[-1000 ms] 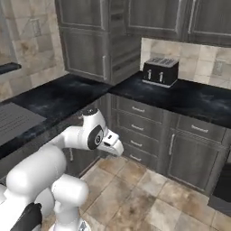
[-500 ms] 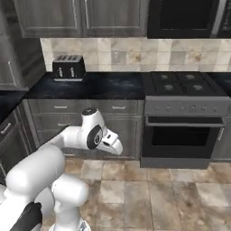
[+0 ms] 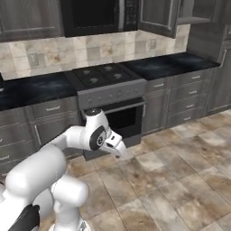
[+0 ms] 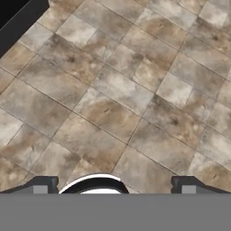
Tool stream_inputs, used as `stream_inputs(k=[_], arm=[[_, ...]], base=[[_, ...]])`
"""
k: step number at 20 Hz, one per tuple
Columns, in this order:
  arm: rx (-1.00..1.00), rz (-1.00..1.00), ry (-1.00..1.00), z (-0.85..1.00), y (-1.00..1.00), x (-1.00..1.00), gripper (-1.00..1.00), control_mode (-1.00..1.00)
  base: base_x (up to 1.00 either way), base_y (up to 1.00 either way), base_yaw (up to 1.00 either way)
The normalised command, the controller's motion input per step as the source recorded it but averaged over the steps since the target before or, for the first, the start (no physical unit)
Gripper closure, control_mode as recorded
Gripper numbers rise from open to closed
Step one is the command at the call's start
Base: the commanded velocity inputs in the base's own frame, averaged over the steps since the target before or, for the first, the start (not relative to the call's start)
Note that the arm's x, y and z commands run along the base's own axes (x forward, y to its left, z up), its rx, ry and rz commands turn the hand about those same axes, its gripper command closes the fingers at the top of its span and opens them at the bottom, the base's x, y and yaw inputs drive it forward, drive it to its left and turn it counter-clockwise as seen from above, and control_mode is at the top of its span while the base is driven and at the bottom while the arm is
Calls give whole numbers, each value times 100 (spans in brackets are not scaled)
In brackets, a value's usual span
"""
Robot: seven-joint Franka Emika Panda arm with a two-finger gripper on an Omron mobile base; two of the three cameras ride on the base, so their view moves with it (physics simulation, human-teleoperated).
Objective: Move the cutting board and knife to the sink. Then move spray from the cabinet to the counter.
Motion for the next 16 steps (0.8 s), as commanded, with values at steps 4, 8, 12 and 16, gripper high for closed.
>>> stream_inputs(k=[4, 8, 12, 16], arm=[[0, 0, 0, 0, 0, 0, -100, 100], [0, 0, 0, 0, 0, 0, -100, 100], [0, 0, 0, 0, 0, 0, -100, 100], [0, 0, 0, 0, 0, 0, -100, 100]], base=[[20, -8, -8], [58, -24, 11], [69, -32, 20], [68, -36, 19]])
